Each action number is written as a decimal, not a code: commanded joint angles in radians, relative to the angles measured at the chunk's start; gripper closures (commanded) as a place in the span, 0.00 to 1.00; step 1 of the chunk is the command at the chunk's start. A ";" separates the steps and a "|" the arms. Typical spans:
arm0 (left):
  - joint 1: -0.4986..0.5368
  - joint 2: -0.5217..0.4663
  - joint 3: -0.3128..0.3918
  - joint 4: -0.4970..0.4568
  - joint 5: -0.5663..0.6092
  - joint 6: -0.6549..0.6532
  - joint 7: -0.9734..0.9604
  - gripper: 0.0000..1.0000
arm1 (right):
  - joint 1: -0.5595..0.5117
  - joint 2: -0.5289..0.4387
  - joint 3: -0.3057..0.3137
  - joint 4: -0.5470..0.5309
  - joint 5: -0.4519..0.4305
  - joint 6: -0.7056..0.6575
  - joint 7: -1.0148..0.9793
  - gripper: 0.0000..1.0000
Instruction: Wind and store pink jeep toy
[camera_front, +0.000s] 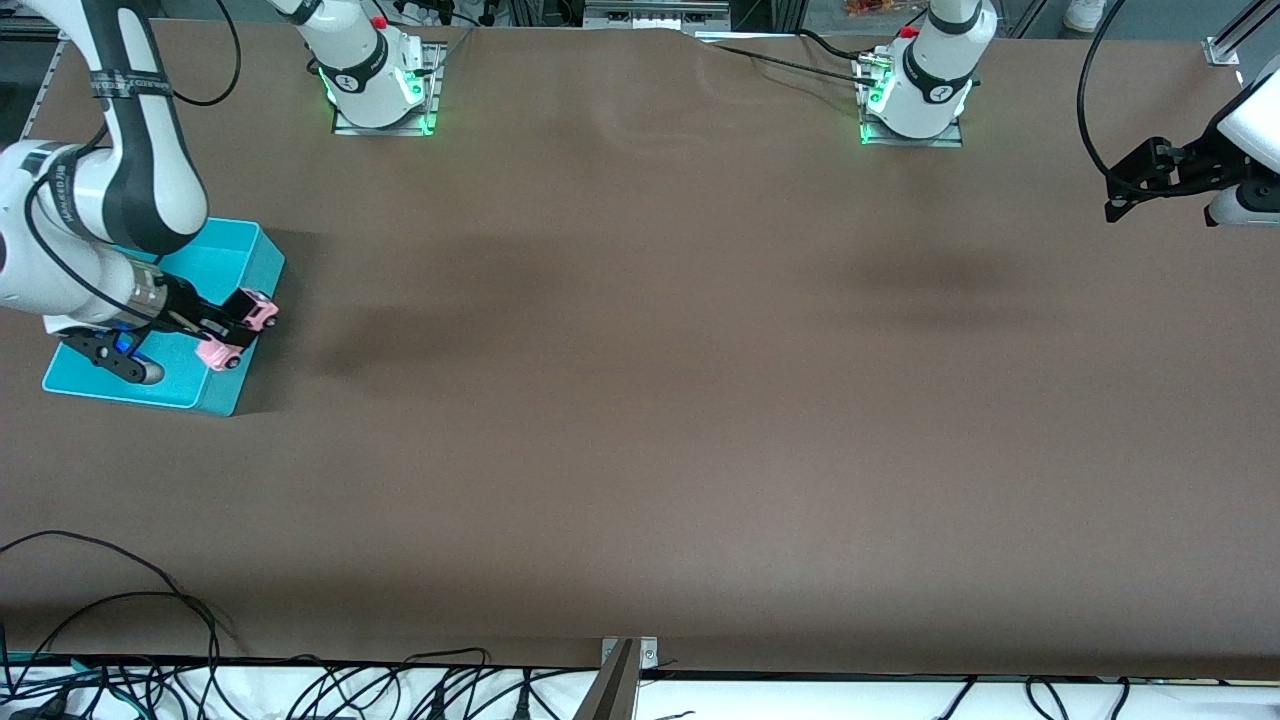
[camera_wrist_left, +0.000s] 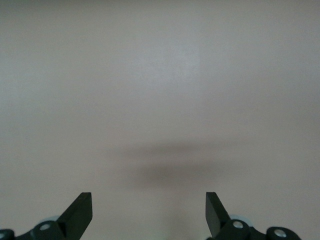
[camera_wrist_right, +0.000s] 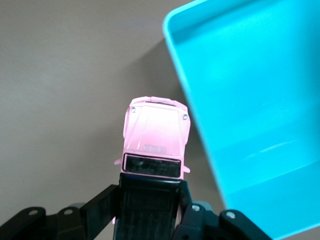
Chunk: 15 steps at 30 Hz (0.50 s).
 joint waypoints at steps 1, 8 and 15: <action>0.002 -0.011 -0.005 0.008 -0.016 -0.027 -0.003 0.00 | 0.003 -0.008 -0.030 0.014 -0.027 -0.036 -0.087 1.00; 0.001 -0.007 -0.002 0.023 -0.018 -0.035 -0.012 0.00 | 0.003 -0.005 -0.141 0.012 -0.018 -0.051 -0.324 1.00; 0.001 -0.010 -0.002 0.024 -0.018 -0.040 -0.010 0.00 | 0.002 0.007 -0.179 0.009 -0.024 -0.050 -0.391 1.00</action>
